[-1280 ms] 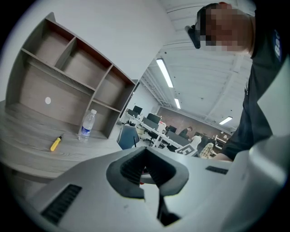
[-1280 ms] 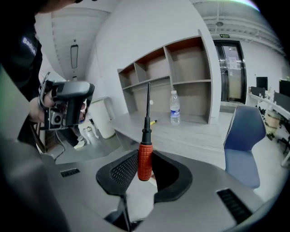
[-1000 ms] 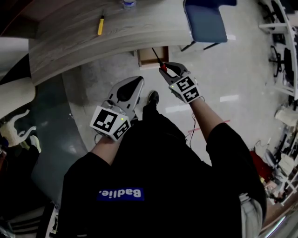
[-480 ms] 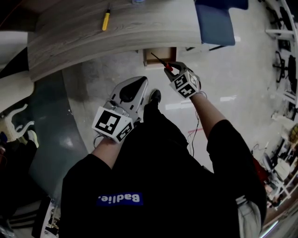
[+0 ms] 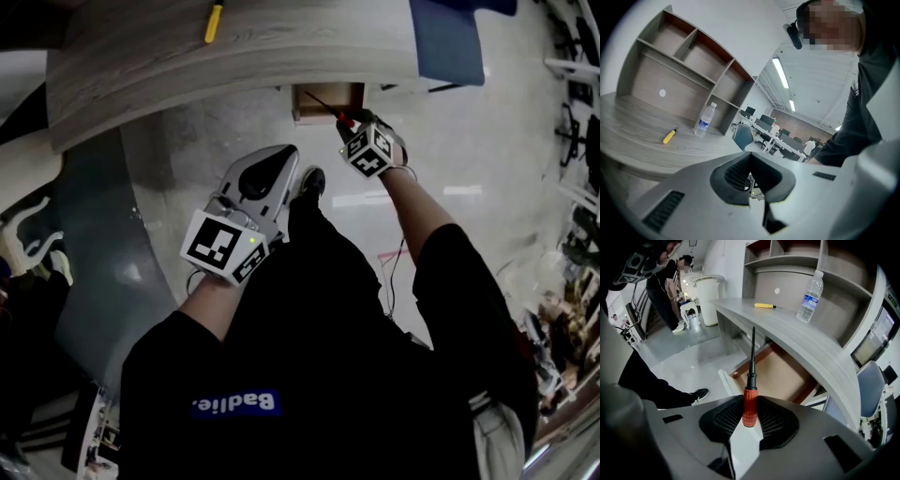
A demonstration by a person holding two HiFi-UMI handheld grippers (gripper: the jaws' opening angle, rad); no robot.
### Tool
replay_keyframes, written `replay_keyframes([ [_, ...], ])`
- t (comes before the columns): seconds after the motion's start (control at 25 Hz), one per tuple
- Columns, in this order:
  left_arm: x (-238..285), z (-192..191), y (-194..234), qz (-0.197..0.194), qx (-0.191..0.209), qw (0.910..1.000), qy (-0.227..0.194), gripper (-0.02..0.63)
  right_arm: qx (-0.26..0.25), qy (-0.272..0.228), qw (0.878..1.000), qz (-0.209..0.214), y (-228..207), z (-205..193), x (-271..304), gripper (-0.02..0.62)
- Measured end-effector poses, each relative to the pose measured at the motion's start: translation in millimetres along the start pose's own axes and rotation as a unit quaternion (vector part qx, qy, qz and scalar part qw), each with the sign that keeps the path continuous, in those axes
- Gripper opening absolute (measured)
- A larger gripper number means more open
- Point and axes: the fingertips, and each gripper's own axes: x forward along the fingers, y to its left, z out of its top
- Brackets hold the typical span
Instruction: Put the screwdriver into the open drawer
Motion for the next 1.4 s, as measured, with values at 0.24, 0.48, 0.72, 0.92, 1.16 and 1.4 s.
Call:
replay_keyframes([
  [0.24,-4.7,-11.1,9.5,0.011,-0.007,0.9999,0.007,0.002,-0.002,0.031,0.999,-0.004,-4.7,-10.2,21.4,0.115],
  [0.48,-3.8,-14.6,13.2,0.013,-0.005,0.9998,0.015,0.002,0.005,0.054,0.998,-0.016,-14.0,-14.4,33.4,0.115],
  [0.72,-4.5,-19.4,17.1,0.014,-0.008,0.9996,0.021,0.002,0.003,0.084,0.996,-0.016,-20.5,-12.2,43.3,0.114],
  [0.92,-6.7,-23.8,20.7,0.016,-0.01,0.9995,0.024,0.002,0.032,0.104,0.994,-0.024,-26.2,-18.1,54.6,0.114],
  [1.16,-11.3,-25.0,25.4,0.019,-0.01,0.9994,0.028,0.002,0.075,0.11,0.991,-0.032,-35.1,-11.8,63.9,0.115],
  [1.4,-13.2,-26.4,31.4,0.022,-0.012,0.9993,0.029,0.002,0.138,0.108,0.984,-0.041,-35.0,-8.6,77.1,0.114],
])
